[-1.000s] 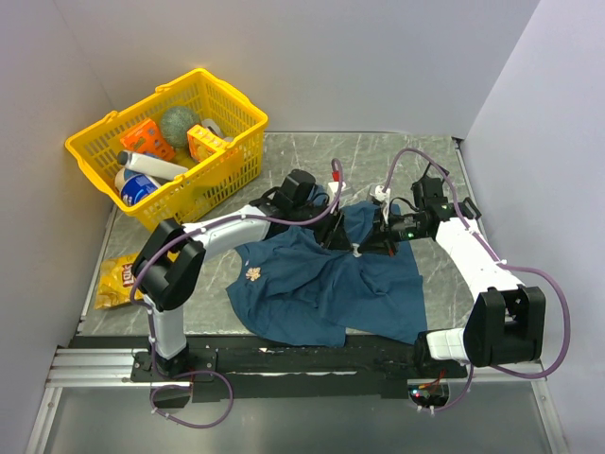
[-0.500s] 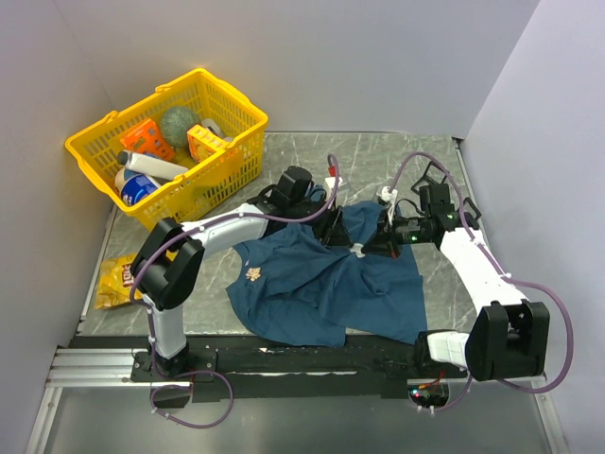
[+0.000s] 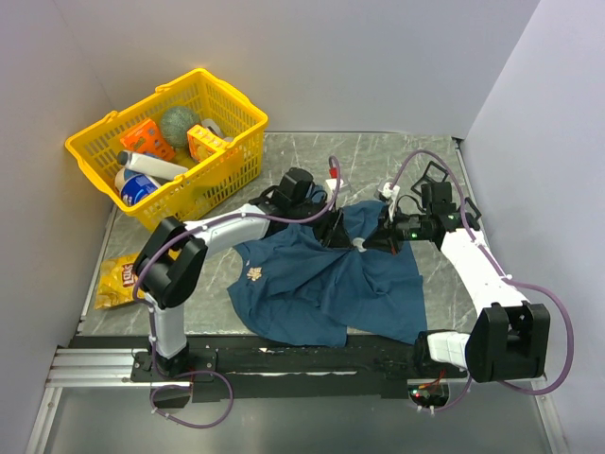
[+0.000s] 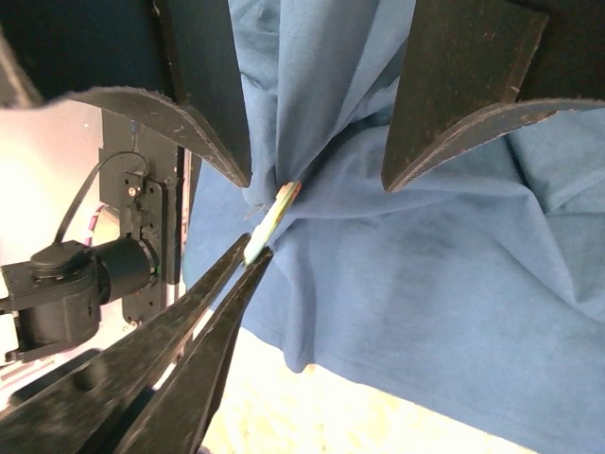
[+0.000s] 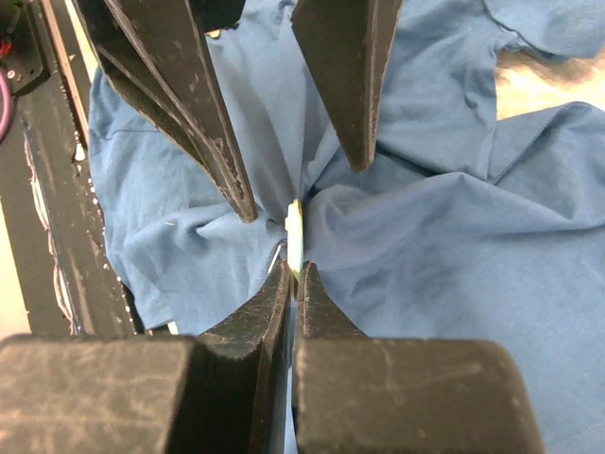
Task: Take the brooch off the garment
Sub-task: Remove the brooch from the clothes.
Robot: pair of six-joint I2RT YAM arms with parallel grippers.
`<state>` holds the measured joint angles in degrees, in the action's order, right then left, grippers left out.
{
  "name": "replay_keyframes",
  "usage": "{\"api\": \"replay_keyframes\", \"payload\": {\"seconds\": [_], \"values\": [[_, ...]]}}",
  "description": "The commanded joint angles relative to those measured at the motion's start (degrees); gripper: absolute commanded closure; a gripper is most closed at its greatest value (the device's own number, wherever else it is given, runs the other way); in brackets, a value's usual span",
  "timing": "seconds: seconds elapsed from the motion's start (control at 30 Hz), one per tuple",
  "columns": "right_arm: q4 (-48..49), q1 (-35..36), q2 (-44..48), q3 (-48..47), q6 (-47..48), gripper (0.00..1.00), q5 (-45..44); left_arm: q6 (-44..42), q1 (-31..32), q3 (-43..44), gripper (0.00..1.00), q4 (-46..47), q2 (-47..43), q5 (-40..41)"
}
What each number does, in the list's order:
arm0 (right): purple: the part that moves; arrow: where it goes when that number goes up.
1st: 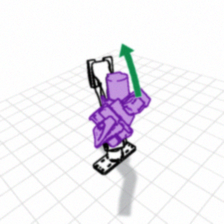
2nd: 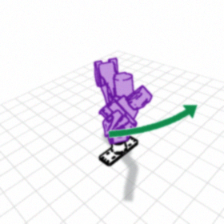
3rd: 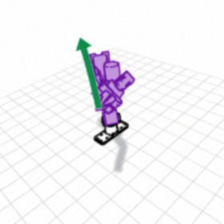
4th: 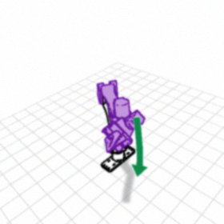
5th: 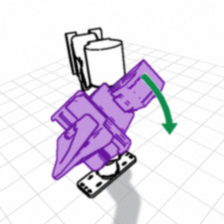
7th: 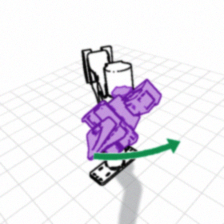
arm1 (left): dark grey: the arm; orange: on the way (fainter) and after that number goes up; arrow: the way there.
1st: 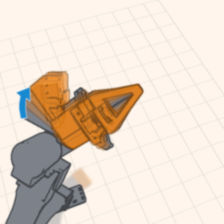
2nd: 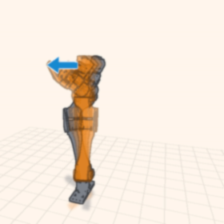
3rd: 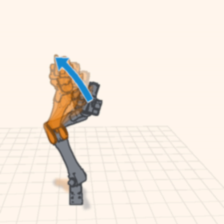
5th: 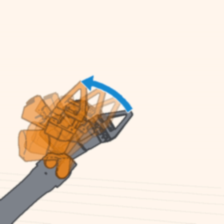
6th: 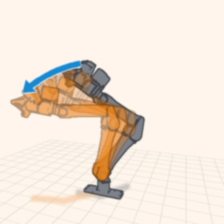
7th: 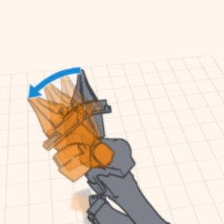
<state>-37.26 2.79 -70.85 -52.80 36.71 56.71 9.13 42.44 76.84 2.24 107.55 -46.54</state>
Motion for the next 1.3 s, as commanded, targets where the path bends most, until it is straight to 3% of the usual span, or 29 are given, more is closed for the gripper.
{"api": "replay_keyframes", "payload": {"seconds": [0.0, 0.6, 1.0, 1.1, 1.17, 1.27], "values": [[4.28, -0.68, 2.29, 1.11, -1.81, 1.0, -1.33, -1.82, 1.16, 1.56, 0.36, -0.83, 0.56, 1.36], [10.71, -4.89, 4.67, 3.05, -8.06, 1.0, -2.57, -5.7, 3.0, 3.41, 0.31, -5.4, 2.32, 3.21], [11.24, -5.51, 4.76, 3.31, -8.5, 1.0, -2.66, -7.1, 3.8, 4.2, 0.39, -7.25, 3.28, 2.51], [11.24, -5.6, 4.84, 3.31, -8.41, 1.0, -2.65, -7.19, 4.06, 4.72, 0.44, -7.6, 3.81, 2.25], [11.33, -5.6, 4.76, 3.31, -8.41, 1.0, -2.57, -7.19, 4.15, 4.64, 0.52, -7.43, 3.99, 2.16], [11.24, -5.51, 4.41, 3.4, -8.58, 1.0, -2.57, -7.28, 4.41, 4.55, 0.74, -7.34, 4.16, 2.07]]}}
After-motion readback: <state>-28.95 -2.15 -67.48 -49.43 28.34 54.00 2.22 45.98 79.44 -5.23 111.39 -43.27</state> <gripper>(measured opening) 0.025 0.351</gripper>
